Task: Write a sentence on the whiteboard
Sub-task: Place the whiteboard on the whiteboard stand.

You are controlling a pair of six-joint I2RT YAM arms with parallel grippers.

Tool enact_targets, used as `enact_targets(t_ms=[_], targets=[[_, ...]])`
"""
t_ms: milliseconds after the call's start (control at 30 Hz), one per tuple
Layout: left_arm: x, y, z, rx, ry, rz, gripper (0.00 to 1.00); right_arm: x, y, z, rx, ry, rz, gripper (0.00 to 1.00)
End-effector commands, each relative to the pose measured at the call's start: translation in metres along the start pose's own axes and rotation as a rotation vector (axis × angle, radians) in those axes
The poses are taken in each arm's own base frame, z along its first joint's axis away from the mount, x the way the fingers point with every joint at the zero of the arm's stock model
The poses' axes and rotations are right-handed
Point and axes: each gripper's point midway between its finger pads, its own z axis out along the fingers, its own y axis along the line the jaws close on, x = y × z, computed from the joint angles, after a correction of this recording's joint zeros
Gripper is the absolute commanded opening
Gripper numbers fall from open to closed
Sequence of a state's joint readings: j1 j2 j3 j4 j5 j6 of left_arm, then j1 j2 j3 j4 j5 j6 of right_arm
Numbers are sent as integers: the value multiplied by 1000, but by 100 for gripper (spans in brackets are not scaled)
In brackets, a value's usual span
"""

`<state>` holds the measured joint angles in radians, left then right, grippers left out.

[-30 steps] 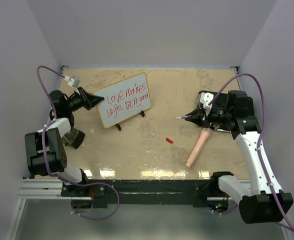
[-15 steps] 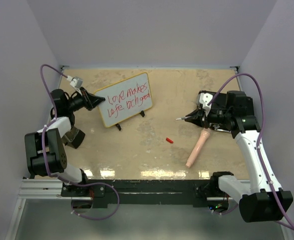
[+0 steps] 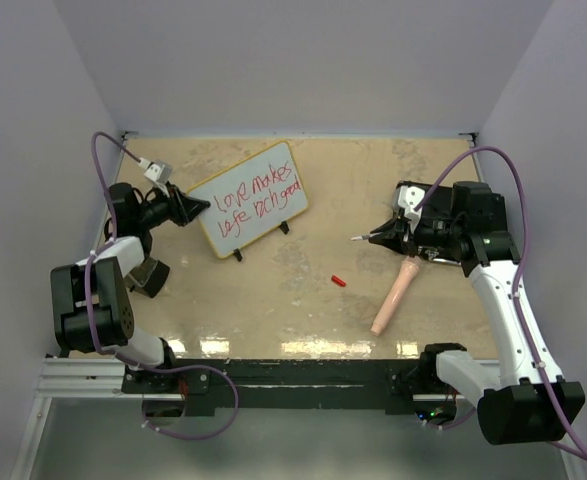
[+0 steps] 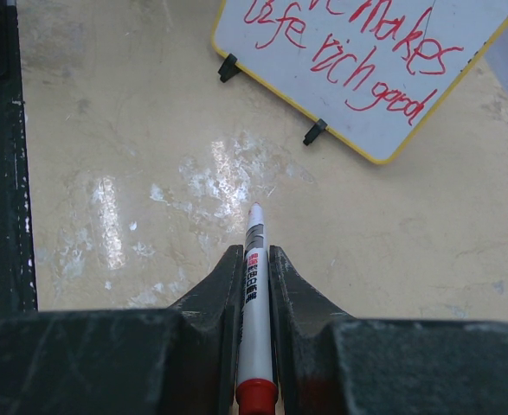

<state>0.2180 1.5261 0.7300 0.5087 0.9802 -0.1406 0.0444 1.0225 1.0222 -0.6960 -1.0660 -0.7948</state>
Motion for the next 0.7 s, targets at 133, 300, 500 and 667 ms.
enact_targets(t_ms=[133,300,500,667], targets=[[7,39,-10,-213,30,183,44,-9,5,-3,-12,-28,-30,0],[-9,41,-14,-256,0,199,57,-10,6,-3,-13,-29,-34,0],[-32,40,-18,-297,-51,212,69,-8,5,-3,-13,-25,-25,0],[-49,44,-24,-353,-85,227,80,-8,4,-2,-10,-24,-28,0]])
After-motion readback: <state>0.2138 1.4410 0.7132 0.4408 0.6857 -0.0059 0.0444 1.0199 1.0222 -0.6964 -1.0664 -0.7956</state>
